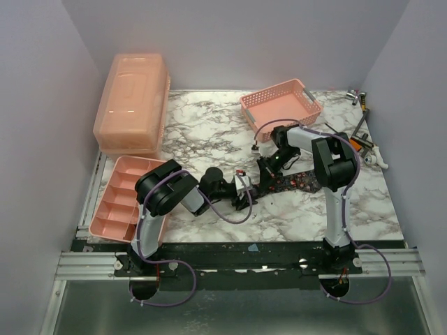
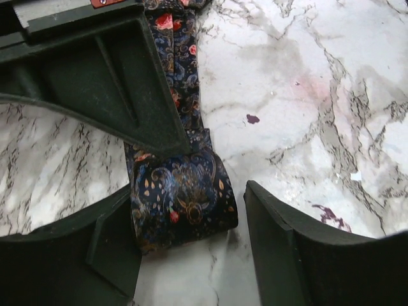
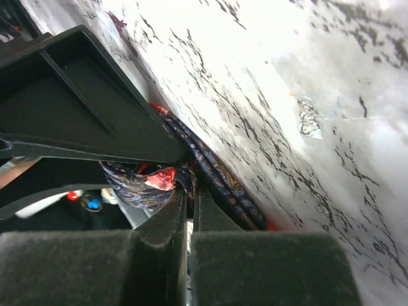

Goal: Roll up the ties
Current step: Roll the tie at the center of the board.

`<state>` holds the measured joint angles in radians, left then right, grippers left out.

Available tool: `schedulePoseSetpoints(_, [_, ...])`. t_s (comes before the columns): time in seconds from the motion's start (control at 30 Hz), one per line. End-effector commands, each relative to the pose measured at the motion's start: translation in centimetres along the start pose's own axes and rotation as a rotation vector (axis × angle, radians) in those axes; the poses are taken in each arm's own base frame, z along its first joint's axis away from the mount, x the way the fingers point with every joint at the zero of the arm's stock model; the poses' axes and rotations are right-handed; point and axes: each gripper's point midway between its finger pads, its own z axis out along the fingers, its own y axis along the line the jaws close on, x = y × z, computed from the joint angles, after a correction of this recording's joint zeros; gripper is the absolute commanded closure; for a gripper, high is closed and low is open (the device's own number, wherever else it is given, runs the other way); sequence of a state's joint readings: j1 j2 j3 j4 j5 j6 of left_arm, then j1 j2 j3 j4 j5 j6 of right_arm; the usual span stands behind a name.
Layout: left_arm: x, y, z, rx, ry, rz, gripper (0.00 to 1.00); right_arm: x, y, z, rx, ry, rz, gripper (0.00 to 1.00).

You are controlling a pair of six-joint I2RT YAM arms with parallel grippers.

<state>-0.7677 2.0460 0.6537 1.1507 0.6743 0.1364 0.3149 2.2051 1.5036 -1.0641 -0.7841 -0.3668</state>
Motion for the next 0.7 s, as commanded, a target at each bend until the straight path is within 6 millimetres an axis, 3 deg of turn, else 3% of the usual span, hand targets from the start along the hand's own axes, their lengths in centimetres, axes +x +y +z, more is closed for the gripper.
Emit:
schedulePoseSetpoints(0.0, [-1.5, -0.4, -1.1, -0.011, -0.053, 0.010, 0.36, 1.0, -4.2, 2.6, 0.075, 0.047, 0.002, 0.99])
schedulePoseSetpoints(0.23, [-2.3, 0.9, -0.3, -0.052, -0.083, 0.019, 0.35, 0.5, -4.5, 3.0, 0.075, 0.034, 0.027, 0.99])
schedulePoseSetpoints(0.37, [-2.4, 1.6, 0.4, -0.074, -0.074, -0.013, 0.40, 0.6, -4.2, 3.0, 0.069, 0.030, 0.037, 0.99])
schedulePoseSetpoints(0.57, [-0.7, 1.9, 0.6, -0.083, 0.079, -0.052, 0.81, 0.5, -3.6, 2.8, 0.055, 0.008, 0.046, 1.00])
schedulePoseSetpoints(0.67, [0.9, 1.3, -0.7, -0.073, 0.207, -0.053, 0.91, 0.0, -3.1, 2.4, 0.052, -0.018, 0.042, 0.99])
